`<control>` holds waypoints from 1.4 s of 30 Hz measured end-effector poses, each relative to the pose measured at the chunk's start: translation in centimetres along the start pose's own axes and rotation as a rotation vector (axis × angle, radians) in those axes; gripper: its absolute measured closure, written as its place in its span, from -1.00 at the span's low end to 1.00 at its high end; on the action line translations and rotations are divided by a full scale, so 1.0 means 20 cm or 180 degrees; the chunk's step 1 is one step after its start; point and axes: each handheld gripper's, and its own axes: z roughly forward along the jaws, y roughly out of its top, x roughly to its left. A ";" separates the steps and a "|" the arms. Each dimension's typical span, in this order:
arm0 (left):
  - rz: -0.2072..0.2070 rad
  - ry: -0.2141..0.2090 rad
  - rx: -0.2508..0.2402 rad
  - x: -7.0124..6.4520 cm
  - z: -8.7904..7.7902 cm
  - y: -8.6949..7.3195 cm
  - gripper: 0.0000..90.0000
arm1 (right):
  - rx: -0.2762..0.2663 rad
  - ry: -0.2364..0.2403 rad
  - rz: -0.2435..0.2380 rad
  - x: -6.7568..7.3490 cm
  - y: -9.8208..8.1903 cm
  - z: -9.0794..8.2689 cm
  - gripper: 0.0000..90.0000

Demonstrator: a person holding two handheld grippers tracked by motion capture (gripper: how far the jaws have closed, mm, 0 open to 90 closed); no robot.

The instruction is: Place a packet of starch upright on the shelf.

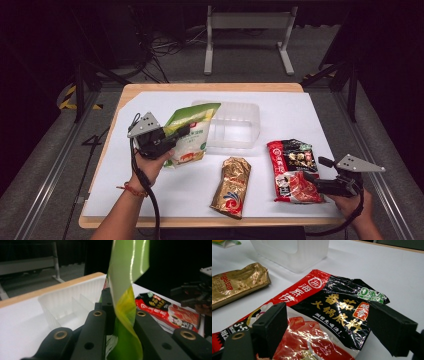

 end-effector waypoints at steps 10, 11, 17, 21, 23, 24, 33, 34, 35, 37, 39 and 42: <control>-0.0079 0.0230 -0.0263 0.05 0.12 0.11 0.93 | -0.0036 -0.0065 0.0009 0.00 0.00 -0.01 -0.59; -0.0075 0.0257 -0.0273 0.06 0.14 0.12 0.93 | -0.0026 -0.0073 -0.0005 0.00 0.00 -0.01 -0.59; -0.0090 0.0327 -0.0291 0.07 0.19 0.18 0.93 | 0.0016 -0.0113 -0.0083 0.01 0.00 -0.01 -0.59; -0.0130 0.0345 -0.0290 0.09 0.24 0.19 0.93 | 0.0029 -0.0118 -0.0101 0.01 0.00 -0.01 -0.59; -0.0234 0.0300 -0.0329 0.10 0.26 0.19 0.93 | 0.0067 -0.0154 -0.0134 0.01 0.00 0.00 -0.57; -0.0219 0.0355 -0.0341 0.11 0.27 0.19 0.93 | 0.0079 -0.0167 -0.0150 0.02 0.00 0.00 -0.57; -0.0303 0.0545 -0.0362 0.16 0.40 0.23 0.93 | 0.0137 -0.0145 -0.0175 0.02 -0.01 0.02 -0.57; -0.0287 0.0574 -0.0353 0.16 0.41 0.24 0.93 | 0.0137 -0.0145 -0.0175 0.02 -0.01 0.02 -0.57; -0.0259 0.0622 -0.0325 0.17 0.43 0.24 0.93 | 0.0133 -0.0149 -0.0186 0.02 -0.01 0.02 -0.57; -0.0282 0.0704 -0.0306 0.17 0.48 0.25 0.93 | 0.0130 -0.0144 -0.0180 0.02 -0.01 0.01 -0.57; -0.0299 0.0768 -0.0307 0.18 0.51 0.25 0.93 | 0.0134 -0.0148 -0.0181 0.02 -0.01 0.02 -0.57; -0.0348 0.0857 -0.0304 0.21 0.55 0.24 0.93 | 0.0144 -0.0142 -0.0185 0.02 -0.01 0.02 -0.57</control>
